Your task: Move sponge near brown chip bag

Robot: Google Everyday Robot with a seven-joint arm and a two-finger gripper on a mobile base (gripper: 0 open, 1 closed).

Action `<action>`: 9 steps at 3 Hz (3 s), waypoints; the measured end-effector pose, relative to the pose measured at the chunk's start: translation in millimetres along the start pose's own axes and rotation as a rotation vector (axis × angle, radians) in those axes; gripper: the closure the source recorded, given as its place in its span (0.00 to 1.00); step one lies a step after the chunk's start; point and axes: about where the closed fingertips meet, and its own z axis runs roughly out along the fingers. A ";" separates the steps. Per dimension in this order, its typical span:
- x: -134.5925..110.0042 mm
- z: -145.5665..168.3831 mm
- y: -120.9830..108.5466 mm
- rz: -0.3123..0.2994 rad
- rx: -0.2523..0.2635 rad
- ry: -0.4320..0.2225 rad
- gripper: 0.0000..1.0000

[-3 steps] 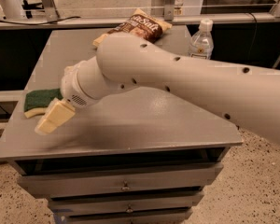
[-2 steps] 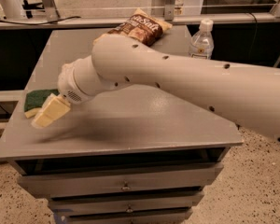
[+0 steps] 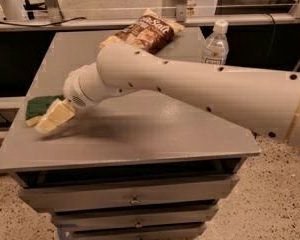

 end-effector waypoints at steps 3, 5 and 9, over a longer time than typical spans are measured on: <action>-0.2 -10.3 -8.5 0.039 0.023 -0.001 0.65; 2.0 -62.3 -35.8 0.000 0.111 0.062 1.00; 3.3 -141.4 -58.2 -0.090 0.228 0.178 1.00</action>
Offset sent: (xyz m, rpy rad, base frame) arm 0.0084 -0.0083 0.0027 0.0188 0.0318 -0.0442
